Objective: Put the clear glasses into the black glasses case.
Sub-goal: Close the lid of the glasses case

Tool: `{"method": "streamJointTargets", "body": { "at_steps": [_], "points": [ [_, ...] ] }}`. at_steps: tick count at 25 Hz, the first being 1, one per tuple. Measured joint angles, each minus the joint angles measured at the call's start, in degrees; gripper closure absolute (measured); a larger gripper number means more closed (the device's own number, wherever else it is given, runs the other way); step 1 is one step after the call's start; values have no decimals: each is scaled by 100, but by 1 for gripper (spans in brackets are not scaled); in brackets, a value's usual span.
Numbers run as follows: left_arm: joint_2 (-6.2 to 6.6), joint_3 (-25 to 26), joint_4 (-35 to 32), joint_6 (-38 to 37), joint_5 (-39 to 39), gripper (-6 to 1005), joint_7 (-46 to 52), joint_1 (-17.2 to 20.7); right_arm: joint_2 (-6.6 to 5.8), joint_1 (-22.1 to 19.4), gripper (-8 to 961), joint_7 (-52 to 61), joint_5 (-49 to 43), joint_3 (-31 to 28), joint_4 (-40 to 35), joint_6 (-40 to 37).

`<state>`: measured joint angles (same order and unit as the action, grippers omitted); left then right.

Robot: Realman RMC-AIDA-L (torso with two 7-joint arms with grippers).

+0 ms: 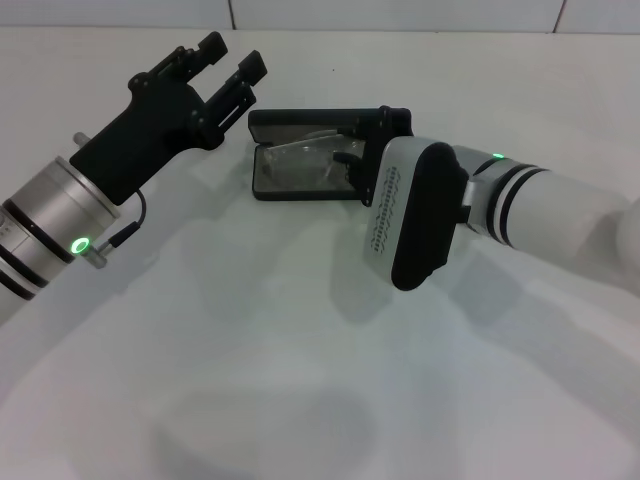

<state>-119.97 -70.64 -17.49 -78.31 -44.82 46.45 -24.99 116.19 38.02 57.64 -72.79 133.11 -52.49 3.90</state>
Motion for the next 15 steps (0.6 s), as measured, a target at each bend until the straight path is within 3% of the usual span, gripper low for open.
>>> {"method": "streamJointTargets", "body": {
  "at_steps": [15],
  "points": [
    [0, -37, 0, 0, 0, 432, -4, -44, 0, 106, 716, 12, 21, 93, 182, -19]
  ]
}}
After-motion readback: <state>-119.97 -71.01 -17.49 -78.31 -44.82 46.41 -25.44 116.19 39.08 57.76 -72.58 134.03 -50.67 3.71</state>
